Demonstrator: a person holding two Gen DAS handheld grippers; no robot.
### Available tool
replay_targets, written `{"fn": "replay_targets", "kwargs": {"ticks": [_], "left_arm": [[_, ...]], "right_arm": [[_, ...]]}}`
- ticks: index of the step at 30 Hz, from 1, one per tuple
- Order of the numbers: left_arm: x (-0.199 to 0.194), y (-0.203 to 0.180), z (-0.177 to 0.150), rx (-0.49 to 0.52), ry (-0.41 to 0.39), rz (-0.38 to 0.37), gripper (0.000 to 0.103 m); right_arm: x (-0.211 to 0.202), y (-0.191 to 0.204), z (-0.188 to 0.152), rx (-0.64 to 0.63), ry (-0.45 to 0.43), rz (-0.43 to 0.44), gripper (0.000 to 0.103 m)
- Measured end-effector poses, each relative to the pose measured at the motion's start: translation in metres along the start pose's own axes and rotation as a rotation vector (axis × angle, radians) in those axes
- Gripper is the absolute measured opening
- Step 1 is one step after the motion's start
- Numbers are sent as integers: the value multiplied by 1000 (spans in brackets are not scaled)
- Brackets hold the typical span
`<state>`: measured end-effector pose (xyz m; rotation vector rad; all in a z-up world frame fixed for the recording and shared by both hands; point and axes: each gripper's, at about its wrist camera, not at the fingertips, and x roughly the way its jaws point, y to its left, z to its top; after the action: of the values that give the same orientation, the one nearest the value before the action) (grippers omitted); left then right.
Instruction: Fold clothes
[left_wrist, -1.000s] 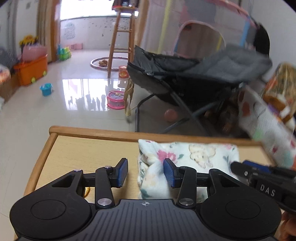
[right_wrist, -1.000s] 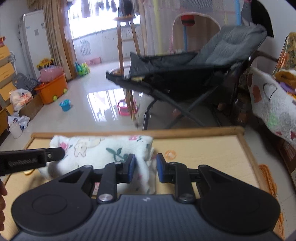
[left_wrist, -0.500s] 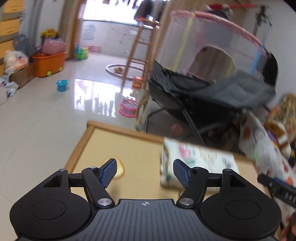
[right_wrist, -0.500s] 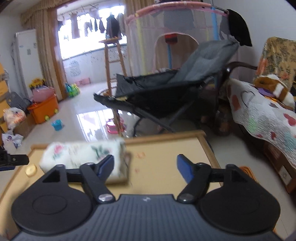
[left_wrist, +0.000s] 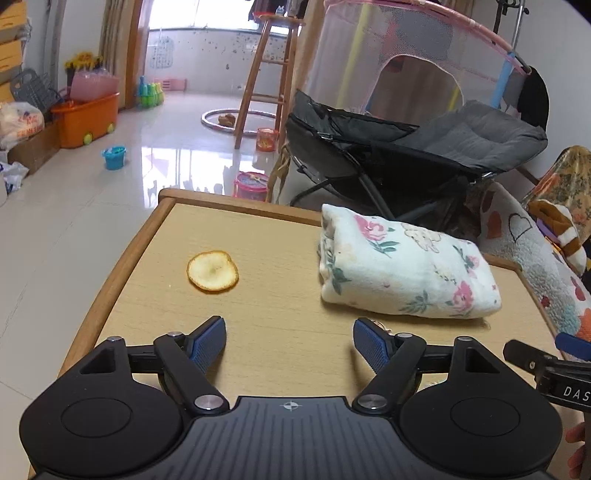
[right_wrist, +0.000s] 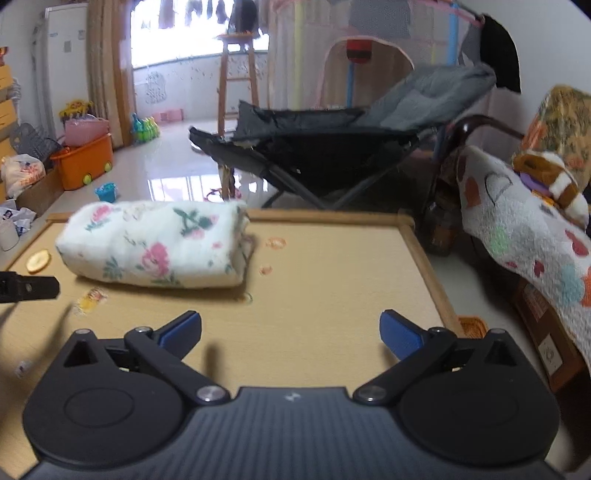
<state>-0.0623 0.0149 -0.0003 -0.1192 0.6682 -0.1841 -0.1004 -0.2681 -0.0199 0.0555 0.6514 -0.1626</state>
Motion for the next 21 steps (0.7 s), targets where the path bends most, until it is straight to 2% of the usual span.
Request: {"fn": "replay_targets", "kwargs": {"ticks": [6,10,14,21], "left_arm": [[8,-5,0,70,-37,11,88],[13,-13,1,125,-23,25,103],[17,-22,3,176,3,65,103],[15,-25,10,180,4,70,103]], "right_arm": [[11,-1,-7,29,36,-12,103],[12,2,-5,15,37,-8,103],[15,3,-4,18,38,-14,103],[14,1,-4,19,39,-13,103]]}}
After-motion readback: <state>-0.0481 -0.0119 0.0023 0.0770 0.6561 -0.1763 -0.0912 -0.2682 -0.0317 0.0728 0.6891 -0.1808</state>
